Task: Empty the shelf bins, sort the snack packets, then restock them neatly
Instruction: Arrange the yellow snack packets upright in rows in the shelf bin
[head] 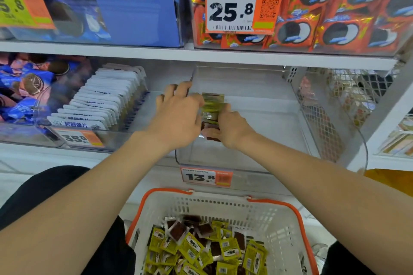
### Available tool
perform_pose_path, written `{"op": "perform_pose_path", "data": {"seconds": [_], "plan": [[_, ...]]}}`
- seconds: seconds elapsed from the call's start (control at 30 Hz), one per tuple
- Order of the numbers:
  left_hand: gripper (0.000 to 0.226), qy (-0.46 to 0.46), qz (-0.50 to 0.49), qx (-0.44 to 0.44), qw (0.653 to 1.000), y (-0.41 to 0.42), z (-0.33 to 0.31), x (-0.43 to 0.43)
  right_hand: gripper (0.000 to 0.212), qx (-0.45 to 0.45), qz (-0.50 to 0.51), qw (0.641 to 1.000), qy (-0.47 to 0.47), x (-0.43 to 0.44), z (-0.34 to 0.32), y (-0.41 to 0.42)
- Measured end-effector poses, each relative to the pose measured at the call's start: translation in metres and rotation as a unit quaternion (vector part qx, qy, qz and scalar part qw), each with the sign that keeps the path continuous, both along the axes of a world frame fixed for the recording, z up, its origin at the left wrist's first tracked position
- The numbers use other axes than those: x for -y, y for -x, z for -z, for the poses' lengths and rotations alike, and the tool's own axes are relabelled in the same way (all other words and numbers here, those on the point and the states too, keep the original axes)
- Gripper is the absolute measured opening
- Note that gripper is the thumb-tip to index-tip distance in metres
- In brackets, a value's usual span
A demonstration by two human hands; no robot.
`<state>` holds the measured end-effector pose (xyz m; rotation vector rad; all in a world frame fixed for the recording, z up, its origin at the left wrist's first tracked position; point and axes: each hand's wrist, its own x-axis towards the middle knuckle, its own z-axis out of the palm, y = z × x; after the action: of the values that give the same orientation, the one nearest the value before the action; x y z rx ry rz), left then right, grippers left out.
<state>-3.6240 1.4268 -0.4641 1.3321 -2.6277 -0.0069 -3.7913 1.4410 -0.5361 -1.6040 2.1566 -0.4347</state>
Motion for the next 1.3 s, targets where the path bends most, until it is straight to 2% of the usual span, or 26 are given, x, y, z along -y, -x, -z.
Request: {"op": "perform_pose_path", "data": {"seconds": [0.1,0.17,0.23,0.33,0.4,0.47,0.53,0.63,0.7,0.8,0.93,1.07,1.2,1.3], "plan": [[0.041,0.038,0.001,0.056,0.998,0.000,0.004,-0.005,0.115,0.033,-0.048,0.998,0.002,-0.001,0.001,-0.009],[0.034,0.039,-0.013,0.088,0.995,0.001,0.003,-0.008,0.119,0.043,-0.089,0.995,-0.014,-0.005,0.002,-0.008],[0.031,0.071,-0.025,0.115,0.990,0.003,0.004,-0.012,0.108,-0.011,-0.125,0.991,-0.045,-0.011,0.006,-0.007],[0.028,0.141,-0.021,0.164,0.976,0.009,0.006,-0.016,0.086,-0.099,-0.109,0.987,-0.059,-0.020,0.006,-0.009],[0.026,0.146,-0.016,0.168,0.975,0.012,0.007,-0.019,0.082,-0.088,-0.101,0.989,-0.056,-0.022,0.001,-0.009],[0.027,0.128,-0.016,0.157,0.979,0.012,0.008,-0.019,0.083,-0.039,-0.091,0.993,-0.064,-0.018,-0.001,-0.009],[0.039,0.099,-0.016,0.116,0.988,0.011,0.008,-0.017,0.089,-0.001,-0.055,0.997,-0.055,-0.014,-0.003,-0.012],[0.065,0.052,-0.010,0.011,0.999,0.010,0.006,-0.015,0.110,0.036,0.039,0.999,-0.002,-0.009,-0.004,-0.017],[0.067,0.044,-0.019,-0.011,0.999,0.010,0.005,-0.017,0.114,0.070,0.063,0.995,0.031,-0.007,-0.005,-0.021],[0.050,0.043,-0.034,0.006,0.998,0.012,0.007,-0.020,0.105,0.067,0.036,0.997,0.021,-0.005,-0.001,-0.029],[0.041,0.047,-0.032,0.006,0.998,0.011,0.007,-0.020,0.103,-0.002,0.057,0.997,-0.047,-0.009,0.003,-0.031],[0.041,0.038,-0.026,-0.005,0.999,0.009,0.009,-0.017,0.097,0.093,0.034,0.995,-0.010,-0.005,0.000,-0.027],[0.046,0.019,-0.019,-0.039,0.999,0.006,0.009,-0.018,0.077,0.095,0.081,0.992,0.026,-0.011,-0.007,-0.024],[0.042,0.038,-0.009,-0.070,0.997,0.002,0.010,-0.019,0.065,0.096,0.105,0.990,0.007,-0.014,-0.013,-0.020]]}}
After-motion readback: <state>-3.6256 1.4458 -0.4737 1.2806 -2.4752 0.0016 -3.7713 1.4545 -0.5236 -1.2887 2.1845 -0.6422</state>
